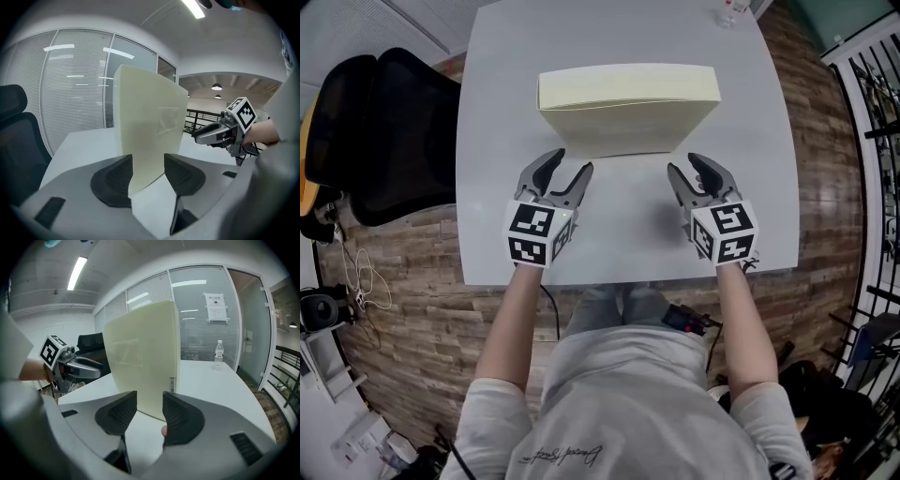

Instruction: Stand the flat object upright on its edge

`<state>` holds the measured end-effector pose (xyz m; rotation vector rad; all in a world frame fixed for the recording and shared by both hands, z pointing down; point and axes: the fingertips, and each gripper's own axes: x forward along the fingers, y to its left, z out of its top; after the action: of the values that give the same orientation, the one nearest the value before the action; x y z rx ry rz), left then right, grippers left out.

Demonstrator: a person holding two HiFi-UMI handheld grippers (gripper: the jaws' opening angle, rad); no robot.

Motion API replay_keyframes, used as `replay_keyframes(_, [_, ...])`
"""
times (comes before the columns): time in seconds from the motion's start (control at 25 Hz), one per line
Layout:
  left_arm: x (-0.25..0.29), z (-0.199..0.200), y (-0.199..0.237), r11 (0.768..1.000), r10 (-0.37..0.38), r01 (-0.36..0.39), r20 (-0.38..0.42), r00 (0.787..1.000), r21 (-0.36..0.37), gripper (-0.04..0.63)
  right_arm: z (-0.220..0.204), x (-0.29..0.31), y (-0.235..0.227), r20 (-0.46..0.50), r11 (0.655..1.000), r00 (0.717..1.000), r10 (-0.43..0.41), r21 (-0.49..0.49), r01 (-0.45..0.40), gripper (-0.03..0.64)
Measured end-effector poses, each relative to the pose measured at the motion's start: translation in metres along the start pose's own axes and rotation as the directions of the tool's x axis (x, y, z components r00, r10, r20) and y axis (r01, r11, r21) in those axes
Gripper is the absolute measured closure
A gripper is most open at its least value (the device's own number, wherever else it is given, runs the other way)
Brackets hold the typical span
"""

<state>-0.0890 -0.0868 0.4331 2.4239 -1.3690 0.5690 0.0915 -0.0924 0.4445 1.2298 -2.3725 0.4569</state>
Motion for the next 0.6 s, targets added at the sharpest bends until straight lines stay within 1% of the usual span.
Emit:
replay_keyframes(0.08, [-0.007, 0.004, -0.004, 1.000, -0.001, 0.001, 0.012, 1.000, -0.002, 0.393, 0.001, -0.006, 0.007, 0.003, 1.000, 1.000, 0.005, -0.002, -0.005, 0.447])
replay_keyframes(0.32, [-0.025, 0.013, -0.014, 1.000, 0.022, -0.022, 0.049, 0.999, -0.004, 0.533, 0.003, -0.025, 0.023, 0.017, 1.000, 1.000, 0.020, -0.021, -0.019, 0.520])
replay_keyframes(0.44, [-0.029, 0.014, -0.021, 1.000, 0.009, -0.009, 0.044, 0.999, 0.005, 0.568, 0.007, -0.030, 0.027, 0.026, 0.999, 0.999, 0.029, -0.017, -0.028, 0.555])
replay_keyframes(0.6, [-0.035, 0.014, -0.033, 1.000, -0.020, 0.019, 0.037, 0.999, 0.016, 0.583, 0.010, -0.039, 0.034, 0.034, 0.999, 0.999, 0.042, -0.013, -0.042, 0.578])
